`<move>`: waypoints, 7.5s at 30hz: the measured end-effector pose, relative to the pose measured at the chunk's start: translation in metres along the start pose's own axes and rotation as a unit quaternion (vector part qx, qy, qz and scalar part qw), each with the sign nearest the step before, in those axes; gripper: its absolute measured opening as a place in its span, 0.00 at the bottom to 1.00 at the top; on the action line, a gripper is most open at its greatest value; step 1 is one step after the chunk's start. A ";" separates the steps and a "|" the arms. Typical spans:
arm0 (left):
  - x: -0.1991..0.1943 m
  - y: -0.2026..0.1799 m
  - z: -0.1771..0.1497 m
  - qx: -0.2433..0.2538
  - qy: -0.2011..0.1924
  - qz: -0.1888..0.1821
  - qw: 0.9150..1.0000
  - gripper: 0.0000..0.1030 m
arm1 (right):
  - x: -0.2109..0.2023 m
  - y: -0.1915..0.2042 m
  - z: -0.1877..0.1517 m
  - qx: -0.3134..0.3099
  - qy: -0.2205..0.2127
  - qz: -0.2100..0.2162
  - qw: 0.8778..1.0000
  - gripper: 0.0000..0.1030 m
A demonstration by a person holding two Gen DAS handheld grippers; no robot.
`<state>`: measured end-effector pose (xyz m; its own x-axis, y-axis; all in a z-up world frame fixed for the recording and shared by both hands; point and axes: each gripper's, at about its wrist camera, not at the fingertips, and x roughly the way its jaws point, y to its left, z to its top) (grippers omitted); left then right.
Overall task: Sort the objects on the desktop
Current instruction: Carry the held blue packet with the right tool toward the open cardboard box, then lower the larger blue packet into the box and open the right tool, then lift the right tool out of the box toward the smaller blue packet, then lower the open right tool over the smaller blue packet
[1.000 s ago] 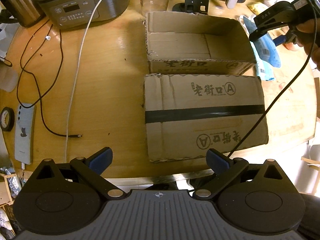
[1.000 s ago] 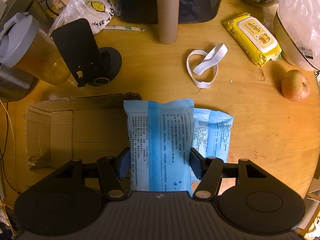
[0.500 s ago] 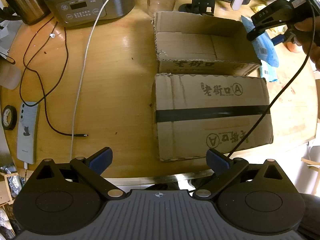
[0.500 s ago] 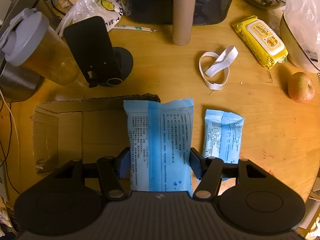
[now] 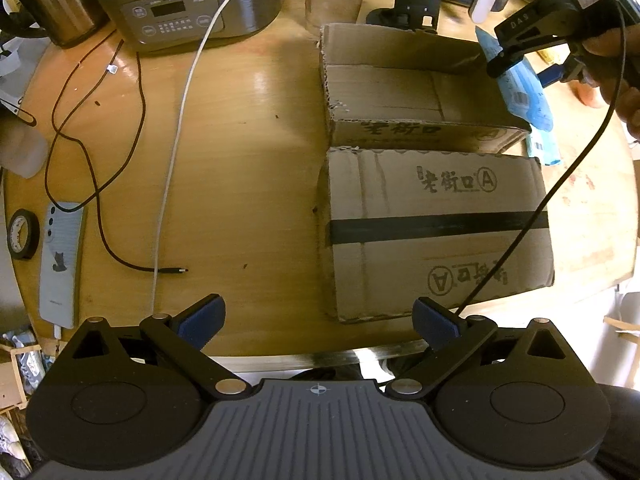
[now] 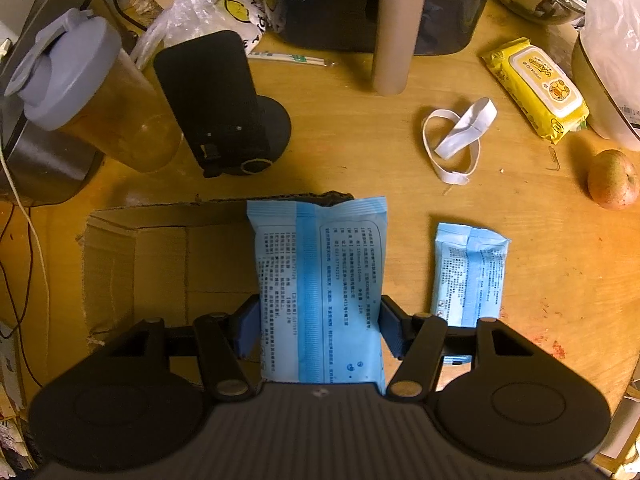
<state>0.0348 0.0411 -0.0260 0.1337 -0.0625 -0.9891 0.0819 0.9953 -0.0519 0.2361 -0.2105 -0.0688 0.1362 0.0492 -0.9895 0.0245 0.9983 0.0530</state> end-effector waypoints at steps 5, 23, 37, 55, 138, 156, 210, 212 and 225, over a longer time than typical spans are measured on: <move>0.000 0.003 0.000 0.000 -0.001 0.000 1.000 1.00 | 0.001 0.007 0.001 0.000 -0.002 0.000 1.000 0.58; -0.001 0.017 -0.004 -0.014 -0.003 -0.003 1.000 1.00 | 0.006 0.027 0.001 0.000 0.000 -0.002 1.000 0.58; -0.001 0.020 -0.004 -0.020 -0.001 -0.001 1.000 1.00 | 0.011 0.027 0.003 0.003 0.003 -0.005 1.000 0.58; 0.003 0.020 -0.003 -0.022 0.006 0.004 1.000 1.00 | 0.038 0.026 0.008 0.004 0.013 -0.001 1.000 0.58; 0.002 -0.027 -0.008 0.000 0.006 0.007 1.000 1.00 | 0.013 -0.016 -0.001 -0.001 -0.019 -0.021 1.000 1.00; 0.003 -0.044 -0.006 0.010 0.010 0.011 1.000 1.00 | 0.013 -0.044 -0.003 0.014 -0.019 -0.022 0.999 1.00; 0.010 -0.096 0.003 0.021 0.015 0.009 1.000 1.00 | 0.020 -0.119 -0.008 0.045 -0.013 -0.036 0.998 1.00; 0.010 -0.097 0.003 0.023 0.015 0.009 1.000 1.00 | 0.020 -0.121 -0.008 0.046 -0.012 -0.036 0.998 1.00; 0.012 -0.107 0.004 0.031 0.016 0.006 0.999 1.00 | 0.017 -0.136 -0.012 0.053 -0.014 -0.040 0.998 1.00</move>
<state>0.0312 -0.0664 -0.0314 0.1041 -0.0465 -0.9935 0.1409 0.9895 -0.0316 0.2236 -0.3446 -0.0946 0.1571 -0.0336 -0.9870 0.1416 0.9899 -0.0112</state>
